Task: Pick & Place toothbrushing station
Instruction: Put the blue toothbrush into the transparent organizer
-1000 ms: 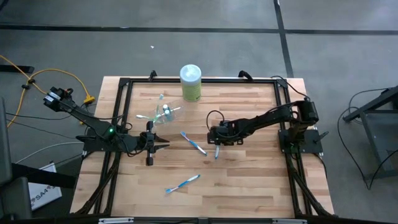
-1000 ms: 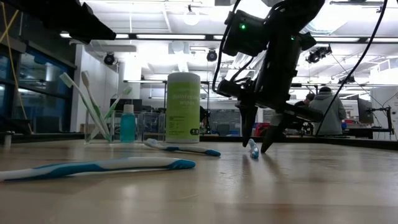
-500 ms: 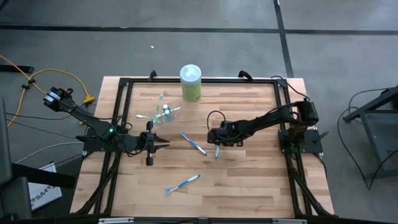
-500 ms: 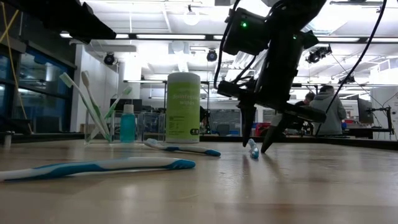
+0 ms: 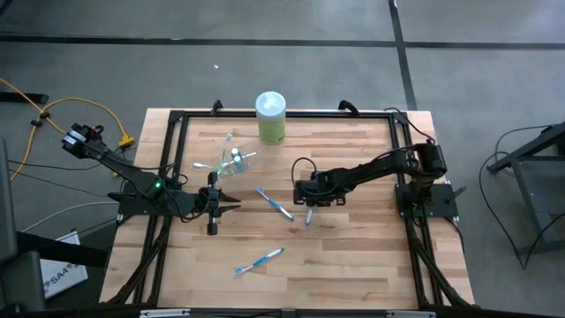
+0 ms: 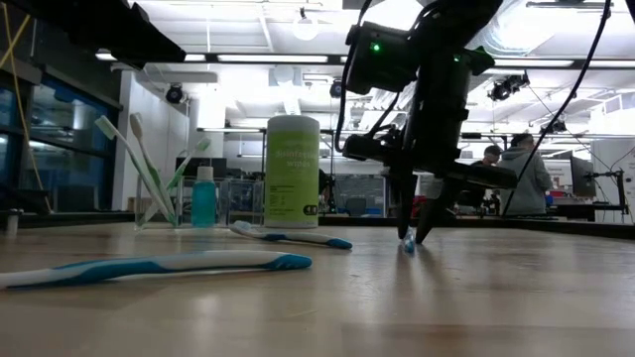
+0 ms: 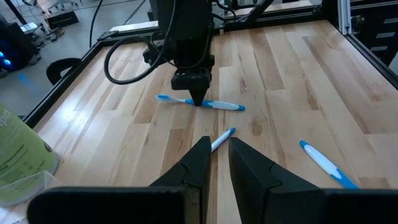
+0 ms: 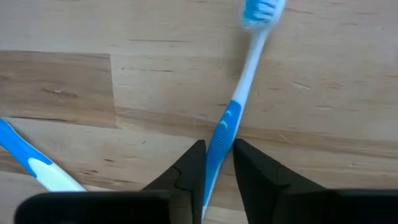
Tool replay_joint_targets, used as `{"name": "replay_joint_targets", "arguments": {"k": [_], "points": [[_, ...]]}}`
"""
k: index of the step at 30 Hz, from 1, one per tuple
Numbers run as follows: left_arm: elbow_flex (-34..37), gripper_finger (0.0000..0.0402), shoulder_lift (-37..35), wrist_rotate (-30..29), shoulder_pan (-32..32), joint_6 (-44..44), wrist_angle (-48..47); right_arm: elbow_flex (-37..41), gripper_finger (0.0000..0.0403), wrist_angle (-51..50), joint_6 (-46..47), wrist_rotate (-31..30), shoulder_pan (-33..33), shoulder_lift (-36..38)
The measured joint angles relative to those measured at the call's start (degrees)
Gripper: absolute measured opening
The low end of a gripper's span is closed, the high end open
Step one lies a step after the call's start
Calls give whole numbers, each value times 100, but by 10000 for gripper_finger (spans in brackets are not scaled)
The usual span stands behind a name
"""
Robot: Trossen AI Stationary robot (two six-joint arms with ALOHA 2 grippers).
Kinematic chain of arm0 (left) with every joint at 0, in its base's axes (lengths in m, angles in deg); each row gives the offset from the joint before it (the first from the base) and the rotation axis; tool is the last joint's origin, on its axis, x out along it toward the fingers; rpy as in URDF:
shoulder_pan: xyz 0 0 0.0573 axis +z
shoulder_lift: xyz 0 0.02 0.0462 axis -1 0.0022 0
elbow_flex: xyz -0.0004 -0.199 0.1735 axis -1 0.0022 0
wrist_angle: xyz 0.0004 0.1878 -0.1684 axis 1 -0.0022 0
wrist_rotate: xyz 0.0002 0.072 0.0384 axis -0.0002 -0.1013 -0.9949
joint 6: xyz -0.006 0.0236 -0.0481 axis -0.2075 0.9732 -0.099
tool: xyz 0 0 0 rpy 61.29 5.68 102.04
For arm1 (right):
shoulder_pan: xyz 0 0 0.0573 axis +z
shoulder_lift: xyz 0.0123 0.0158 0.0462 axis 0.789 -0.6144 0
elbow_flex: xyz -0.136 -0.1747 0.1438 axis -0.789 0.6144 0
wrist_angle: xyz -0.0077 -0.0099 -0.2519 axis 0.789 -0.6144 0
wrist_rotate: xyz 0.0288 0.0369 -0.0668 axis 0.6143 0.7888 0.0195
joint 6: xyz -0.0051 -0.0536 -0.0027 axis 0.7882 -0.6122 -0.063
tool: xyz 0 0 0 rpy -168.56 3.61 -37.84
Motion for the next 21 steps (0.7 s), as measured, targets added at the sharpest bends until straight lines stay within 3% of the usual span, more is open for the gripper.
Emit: {"name": "replay_joint_targets", "arguments": {"k": [12,21], "points": [[0,53,0,0,-1,0,0,-18,15,51,-30,-50,0,0],[0,53,0,0,-2,0,0,-28,11,76,-223,-86,0,0]]}}
